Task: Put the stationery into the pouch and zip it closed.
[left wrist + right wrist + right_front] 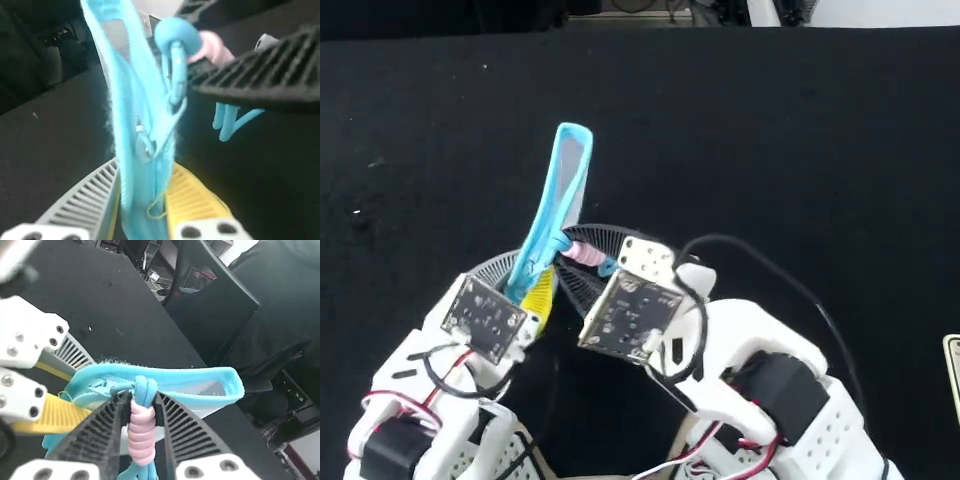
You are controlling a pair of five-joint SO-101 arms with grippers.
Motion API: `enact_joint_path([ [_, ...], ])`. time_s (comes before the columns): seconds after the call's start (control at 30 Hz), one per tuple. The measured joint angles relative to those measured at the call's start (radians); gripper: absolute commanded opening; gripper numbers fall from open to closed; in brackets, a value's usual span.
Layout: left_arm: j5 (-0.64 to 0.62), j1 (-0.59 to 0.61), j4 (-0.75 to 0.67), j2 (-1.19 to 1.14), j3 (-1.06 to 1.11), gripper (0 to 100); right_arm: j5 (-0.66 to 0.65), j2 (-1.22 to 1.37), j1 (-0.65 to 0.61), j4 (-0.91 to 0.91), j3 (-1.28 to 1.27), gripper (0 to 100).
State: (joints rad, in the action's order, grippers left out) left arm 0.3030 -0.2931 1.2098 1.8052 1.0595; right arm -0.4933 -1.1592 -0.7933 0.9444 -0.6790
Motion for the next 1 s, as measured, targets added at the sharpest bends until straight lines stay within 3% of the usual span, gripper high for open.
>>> enact_joint_path([
  [0.2,0.101,0.000,0.049,0.011,-0.048,3,0.054,0.000,0.002,0.000,0.054,1.1],
  [0.7,0.115,-0.006,0.157,0.014,-0.066,3,0.061,0.002,0.201,-0.003,0.026,1.1],
  [1.0,0.072,-0.006,0.160,0.014,-0.066,3,0.061,0.002,0.311,-0.198,-0.091,1.1],
])
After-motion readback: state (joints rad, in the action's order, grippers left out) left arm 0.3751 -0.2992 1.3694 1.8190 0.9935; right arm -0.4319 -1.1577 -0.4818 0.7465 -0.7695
